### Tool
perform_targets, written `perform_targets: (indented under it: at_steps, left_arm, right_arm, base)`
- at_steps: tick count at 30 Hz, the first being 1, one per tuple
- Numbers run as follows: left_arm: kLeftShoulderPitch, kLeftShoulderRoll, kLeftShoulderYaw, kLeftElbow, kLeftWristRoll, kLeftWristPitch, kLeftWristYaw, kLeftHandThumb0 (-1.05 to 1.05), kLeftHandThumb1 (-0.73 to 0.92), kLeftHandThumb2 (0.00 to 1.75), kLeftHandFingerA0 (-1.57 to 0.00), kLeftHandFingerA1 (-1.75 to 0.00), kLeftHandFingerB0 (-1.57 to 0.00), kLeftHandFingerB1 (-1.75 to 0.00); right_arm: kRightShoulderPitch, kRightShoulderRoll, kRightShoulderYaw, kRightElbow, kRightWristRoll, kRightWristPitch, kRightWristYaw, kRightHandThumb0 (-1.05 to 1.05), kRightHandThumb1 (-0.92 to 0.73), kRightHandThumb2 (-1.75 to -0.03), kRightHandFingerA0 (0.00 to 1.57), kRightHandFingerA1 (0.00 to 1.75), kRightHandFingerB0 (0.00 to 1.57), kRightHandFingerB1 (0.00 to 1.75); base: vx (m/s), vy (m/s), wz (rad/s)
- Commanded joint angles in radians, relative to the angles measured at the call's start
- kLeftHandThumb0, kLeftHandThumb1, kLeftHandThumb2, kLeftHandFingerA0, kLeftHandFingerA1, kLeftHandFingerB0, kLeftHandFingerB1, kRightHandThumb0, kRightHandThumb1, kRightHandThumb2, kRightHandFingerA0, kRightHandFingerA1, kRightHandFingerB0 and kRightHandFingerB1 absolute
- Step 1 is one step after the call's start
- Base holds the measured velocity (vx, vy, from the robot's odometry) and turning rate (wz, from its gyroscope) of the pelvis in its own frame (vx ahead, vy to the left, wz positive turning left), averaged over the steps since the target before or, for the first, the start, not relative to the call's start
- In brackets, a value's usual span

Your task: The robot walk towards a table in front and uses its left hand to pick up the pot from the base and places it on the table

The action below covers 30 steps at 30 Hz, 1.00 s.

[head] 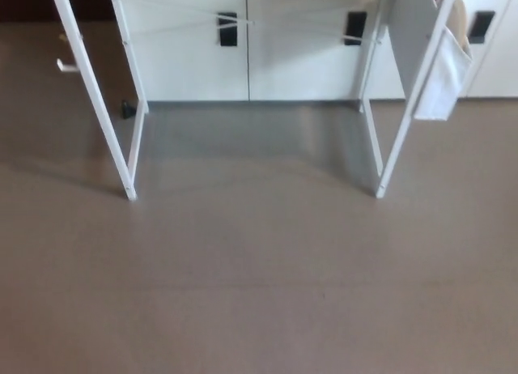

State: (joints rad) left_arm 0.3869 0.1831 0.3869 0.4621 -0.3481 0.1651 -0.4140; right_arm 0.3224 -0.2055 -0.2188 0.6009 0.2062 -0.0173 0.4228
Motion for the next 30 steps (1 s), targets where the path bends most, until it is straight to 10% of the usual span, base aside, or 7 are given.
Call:
perform_targets:
  at_steps: [1, 5, 17, 22, 24, 25, 30]
  left_arm:
    - [-0.008, 0.01, -0.008, 0.014, 0.004, -0.001, -0.005, -0.24, 0.51, 0.93, -0.3, -0.55, -0.1, -0.46]
    - [0.001, 0.016, -0.011, 0.001, -0.002, 0.009, -0.013, -0.24, 0.52, 0.94, -0.3, -0.55, -0.1, -0.46]
    - [-0.003, 0.018, -0.009, 0.022, -0.007, 0.007, -0.022, -0.29, 0.69, 0.6, -0.41, -0.36, -0.23, -0.3]
    - [0.002, 0.021, -0.016, 0.004, -0.004, 0.009, -0.02, -0.25, 0.5, 0.92, -0.31, -0.55, -0.1, -0.46]
    - [-0.011, 0.021, -0.01, 0.037, -0.007, -0.004, -0.023, -0.29, 0.69, 0.6, -0.41, -0.37, -0.23, -0.31]
    - [-0.009, 0.021, -0.011, 0.028, -0.007, 0.006, -0.016, -0.24, 0.5, 0.92, -0.32, -0.56, -0.11, -0.46]
    - [0.0, 0.021, -0.016, 0.01, -0.004, 0.014, -0.01, -0.29, 0.69, 0.6, -0.41, -0.37, -0.24, -0.31]
  right_arm:
    - [0.003, -0.024, -0.003, -0.011, 0.0, -0.009, 0.015, -0.33, -0.43, -0.9, 0.27, 0.58, 0.21, 0.54]
    - [-0.003, -0.021, -0.003, 0.015, -0.007, -0.02, 0.005, -0.39, -0.62, -0.58, 0.37, 0.52, 0.33, 0.45]
    - [0.003, -0.027, 0.009, 0.031, -0.016, -0.047, 0.002, -0.39, -0.63, -0.58, 0.37, 0.52, 0.34, 0.45]
    - [-0.005, -0.026, 0.007, 0.037, -0.007, -0.034, 0.003, -0.36, -0.65, -0.59, 0.36, 0.53, 0.34, 0.46]
    - [-0.002, -0.032, 0.015, 0.042, -0.02, -0.057, 0.006, -0.37, -0.65, -0.59, 0.36, 0.52, 0.34, 0.46]
    - [-0.001, -0.032, 0.015, 0.044, -0.019, -0.056, 0.007, -0.38, -0.64, -0.59, 0.35, 0.52, 0.33, 0.45]
    - [-0.005, -0.028, 0.013, 0.048, -0.018, -0.035, -0.01, -0.37, -0.64, -0.59, 0.37, 0.51, 0.37, 0.46]
  base:
    - [0.53, -0.195, -0.15]
    - [0.42, -0.148, 0.38]
    - [0.39, 0.016, -0.08]
    - [0.52, 0.065, -0.26]
    - [0.49, 0.043, 0.09]
    - [0.29, 0.05, 0.09]
    - [0.26, -0.048, 0.13]
